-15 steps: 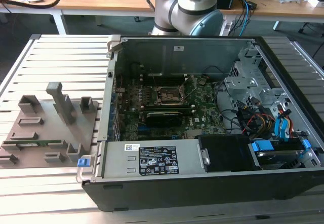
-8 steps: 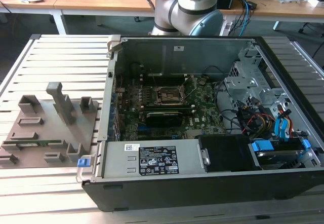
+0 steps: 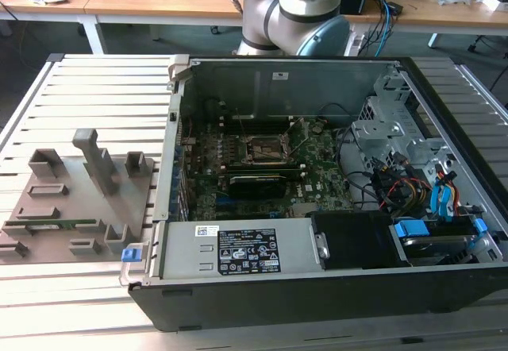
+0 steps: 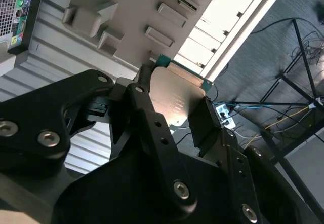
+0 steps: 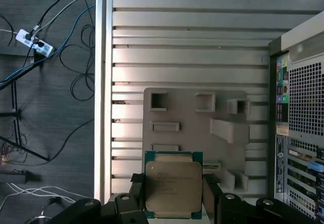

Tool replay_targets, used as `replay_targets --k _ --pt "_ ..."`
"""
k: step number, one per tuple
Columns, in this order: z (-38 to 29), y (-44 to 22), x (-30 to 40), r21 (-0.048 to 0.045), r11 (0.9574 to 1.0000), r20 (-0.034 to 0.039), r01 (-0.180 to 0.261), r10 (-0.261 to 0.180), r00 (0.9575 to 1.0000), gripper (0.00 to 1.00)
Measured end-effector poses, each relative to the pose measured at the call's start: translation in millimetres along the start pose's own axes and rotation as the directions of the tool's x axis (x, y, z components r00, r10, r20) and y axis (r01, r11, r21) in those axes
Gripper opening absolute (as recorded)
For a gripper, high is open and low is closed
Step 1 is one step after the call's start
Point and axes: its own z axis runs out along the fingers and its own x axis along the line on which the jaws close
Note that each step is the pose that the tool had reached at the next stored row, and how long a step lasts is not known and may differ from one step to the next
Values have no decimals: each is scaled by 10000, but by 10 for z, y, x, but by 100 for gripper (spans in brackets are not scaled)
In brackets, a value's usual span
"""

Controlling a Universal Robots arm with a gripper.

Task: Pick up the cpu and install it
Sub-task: 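Pick up the cpu and move it towards the insertion slot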

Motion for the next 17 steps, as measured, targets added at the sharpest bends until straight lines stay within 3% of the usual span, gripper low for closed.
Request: replay_targets --k 7,12,17 --pt "-154 8 0 10 10000 -1 -1 1 10000 55" --pt "-383 20 -1 23 10000 -2 0 0 10000 55" --pt "-543 35 -1 35 10000 -1 -1 1 10000 55"
